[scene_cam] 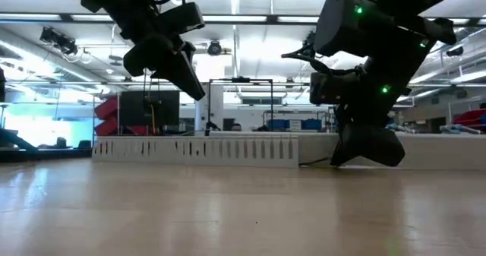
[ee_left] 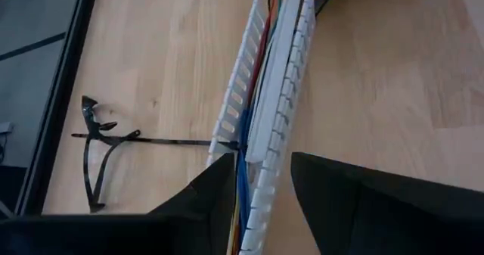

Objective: Ziptie cables
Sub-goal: Close the white cable duct

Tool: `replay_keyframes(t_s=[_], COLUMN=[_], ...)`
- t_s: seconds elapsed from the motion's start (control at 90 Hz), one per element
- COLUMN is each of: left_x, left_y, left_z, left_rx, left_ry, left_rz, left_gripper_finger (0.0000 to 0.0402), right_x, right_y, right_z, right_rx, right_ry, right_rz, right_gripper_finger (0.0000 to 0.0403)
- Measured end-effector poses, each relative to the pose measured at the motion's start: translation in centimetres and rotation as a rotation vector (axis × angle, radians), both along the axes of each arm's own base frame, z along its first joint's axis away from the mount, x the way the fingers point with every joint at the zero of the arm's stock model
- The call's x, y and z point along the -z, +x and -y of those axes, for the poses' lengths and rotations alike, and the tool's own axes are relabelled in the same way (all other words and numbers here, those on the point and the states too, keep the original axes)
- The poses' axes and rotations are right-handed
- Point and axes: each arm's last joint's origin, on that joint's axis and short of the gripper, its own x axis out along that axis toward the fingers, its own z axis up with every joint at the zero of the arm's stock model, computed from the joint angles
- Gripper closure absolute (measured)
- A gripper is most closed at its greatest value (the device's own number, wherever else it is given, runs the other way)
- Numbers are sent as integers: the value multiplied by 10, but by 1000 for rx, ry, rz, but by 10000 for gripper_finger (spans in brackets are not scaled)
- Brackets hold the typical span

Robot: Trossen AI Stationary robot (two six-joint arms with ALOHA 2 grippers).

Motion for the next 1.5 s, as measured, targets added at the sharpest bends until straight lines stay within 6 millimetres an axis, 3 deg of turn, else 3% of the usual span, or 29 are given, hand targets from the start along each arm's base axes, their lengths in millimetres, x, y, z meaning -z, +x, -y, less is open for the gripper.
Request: replay_keyframes(t_s=[0.144,0.311,0.489,0.778,0.989,1.156,1.267,1.5], left_x=[0,0,0,0,-29,-44,-45,-49], left_y=[0,0,-1,-11,-32,-51,-57,-57], left_z=[0,0,-1,-2,-3,-3,-5,-5], left_rx=[0,0,-15,-25,-27,60,86,173], left_ry=[0,0,17,41,28,-73,-122,-240], left_rz=[0,0,-5,-78,58,336,505,604], left_gripper_finger=[275,275,275,275,275,275,275,275], right_x=[0,-14,-48,-103,-132,-135,-130,-114], right_y=[0,12,22,-12,-39,-57,-56,-47], right_z=[-1,-4,-10,-3,3,10,14,24], right_rx=[-7,-25,-72,3,7,-62,-183,-282], right_ry=[11,40,142,246,302,391,513,579], right_rz=[-5,7,-13,-20,44,252,437,515], right_gripper_finger=[395,399,400,402,402,402,402,402])
